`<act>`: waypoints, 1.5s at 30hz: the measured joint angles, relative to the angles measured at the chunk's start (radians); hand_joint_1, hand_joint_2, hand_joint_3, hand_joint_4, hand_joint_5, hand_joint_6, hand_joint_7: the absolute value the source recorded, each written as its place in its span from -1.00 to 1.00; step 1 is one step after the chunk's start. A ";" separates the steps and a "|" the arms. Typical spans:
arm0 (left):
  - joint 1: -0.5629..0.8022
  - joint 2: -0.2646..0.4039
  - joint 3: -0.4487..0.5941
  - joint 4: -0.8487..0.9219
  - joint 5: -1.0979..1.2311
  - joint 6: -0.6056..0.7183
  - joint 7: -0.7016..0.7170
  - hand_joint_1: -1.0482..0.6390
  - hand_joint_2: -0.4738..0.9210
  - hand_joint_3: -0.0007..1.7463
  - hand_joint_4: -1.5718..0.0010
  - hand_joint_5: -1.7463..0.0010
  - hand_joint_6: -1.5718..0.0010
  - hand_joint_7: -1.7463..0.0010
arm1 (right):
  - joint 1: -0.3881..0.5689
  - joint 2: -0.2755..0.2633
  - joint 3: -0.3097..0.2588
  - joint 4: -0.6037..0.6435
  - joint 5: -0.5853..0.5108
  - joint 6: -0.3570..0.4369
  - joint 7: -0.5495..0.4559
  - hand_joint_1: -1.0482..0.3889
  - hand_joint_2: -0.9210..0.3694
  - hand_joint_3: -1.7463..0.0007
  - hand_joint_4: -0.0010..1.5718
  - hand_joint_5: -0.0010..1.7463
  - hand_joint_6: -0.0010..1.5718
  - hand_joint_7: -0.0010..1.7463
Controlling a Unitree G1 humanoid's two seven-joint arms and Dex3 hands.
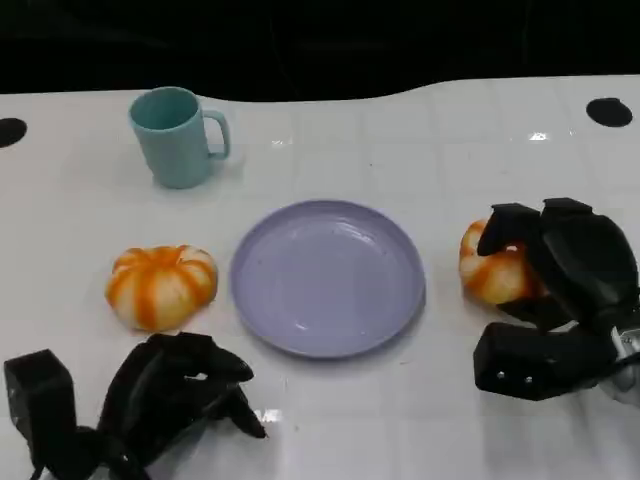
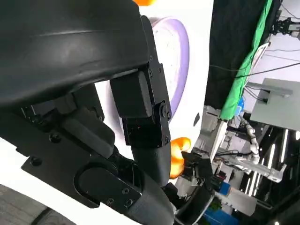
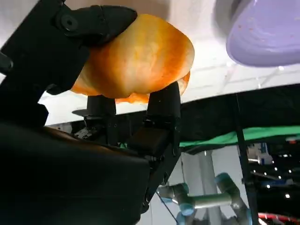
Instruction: Grasp the bread from the table and place it into the plate.
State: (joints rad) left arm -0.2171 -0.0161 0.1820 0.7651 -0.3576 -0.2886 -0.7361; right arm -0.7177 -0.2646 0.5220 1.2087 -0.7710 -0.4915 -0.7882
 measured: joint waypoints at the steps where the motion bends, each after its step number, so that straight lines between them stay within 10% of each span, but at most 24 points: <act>1: 0.001 0.000 0.000 -0.003 0.000 0.000 0.000 -1.00 0.70 -1.00 -1.00 0.32 -1.00 0.75 | 0.000 0.000 0.000 -0.009 0.000 -0.007 -0.006 0.40 -0.05 -0.43 0.26 1.00 0.05 0.85; 23: 0.036 0.000 -0.011 -0.067 -0.002 0.029 0.002 -1.00 0.70 -1.00 -1.00 0.32 -1.00 0.77 | 0.010 0.085 -0.040 -0.314 0.059 -0.163 0.127 0.34 0.09 -0.68 0.30 1.00 0.05 0.94; 38: 0.036 0.000 -0.011 -0.067 -0.001 0.030 0.002 -1.00 0.70 -0.99 -1.00 0.31 -1.00 0.76 | -0.082 0.194 0.004 -0.174 0.017 -0.149 0.164 0.23 -0.09 -0.40 0.24 1.00 -0.07 1.00; 41: 0.036 0.000 -0.011 -0.068 -0.002 0.030 0.002 -1.00 0.69 -1.00 -1.00 0.32 -1.00 0.77 | -0.105 0.205 0.005 -0.135 0.019 -0.148 0.195 0.25 -0.20 -0.31 0.18 1.00 0.10 0.53; 45: 0.037 0.000 -0.011 -0.070 -0.002 0.031 0.002 -1.00 0.70 -0.99 -1.00 0.32 -1.00 0.77 | -0.111 0.211 0.008 -0.108 0.020 -0.133 0.260 0.14 -0.45 0.24 0.05 0.28 0.17 -0.53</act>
State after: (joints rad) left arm -0.1799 -0.0165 0.1708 0.6948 -0.3593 -0.2577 -0.7346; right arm -0.8290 -0.0539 0.5297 1.1005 -0.7508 -0.6248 -0.5280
